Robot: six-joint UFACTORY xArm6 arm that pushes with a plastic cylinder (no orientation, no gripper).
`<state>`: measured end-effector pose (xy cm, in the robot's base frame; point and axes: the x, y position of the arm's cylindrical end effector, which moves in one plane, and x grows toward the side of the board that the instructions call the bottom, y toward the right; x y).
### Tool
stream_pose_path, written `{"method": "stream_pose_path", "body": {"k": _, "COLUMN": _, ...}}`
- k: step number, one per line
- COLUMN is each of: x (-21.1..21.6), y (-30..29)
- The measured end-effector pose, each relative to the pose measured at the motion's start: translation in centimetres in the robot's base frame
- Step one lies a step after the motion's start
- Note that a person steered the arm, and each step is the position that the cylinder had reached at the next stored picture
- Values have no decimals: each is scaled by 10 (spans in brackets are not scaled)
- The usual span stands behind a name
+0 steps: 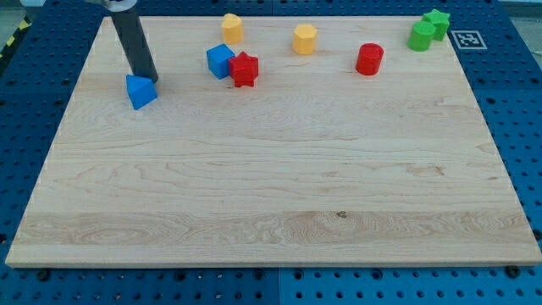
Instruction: Place the cube at the top left of the triangle
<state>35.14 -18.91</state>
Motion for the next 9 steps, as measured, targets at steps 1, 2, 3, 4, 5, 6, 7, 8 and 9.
{"method": "stream_pose_path", "body": {"k": 1, "x": -8, "y": 14}}
{"method": "stream_pose_path", "body": {"k": 2, "x": -15, "y": 61}}
{"method": "stream_pose_path", "body": {"k": 3, "x": -19, "y": 81}}
{"method": "stream_pose_path", "body": {"k": 4, "x": -22, "y": 90}}
{"method": "stream_pose_path", "body": {"k": 5, "x": 3, "y": 117}}
{"method": "stream_pose_path", "body": {"k": 6, "x": 6, "y": 142}}
{"method": "stream_pose_path", "body": {"k": 7, "x": 6, "y": 154}}
{"method": "stream_pose_path", "body": {"k": 8, "x": 0, "y": 171}}
{"method": "stream_pose_path", "body": {"k": 9, "x": -19, "y": 184}}
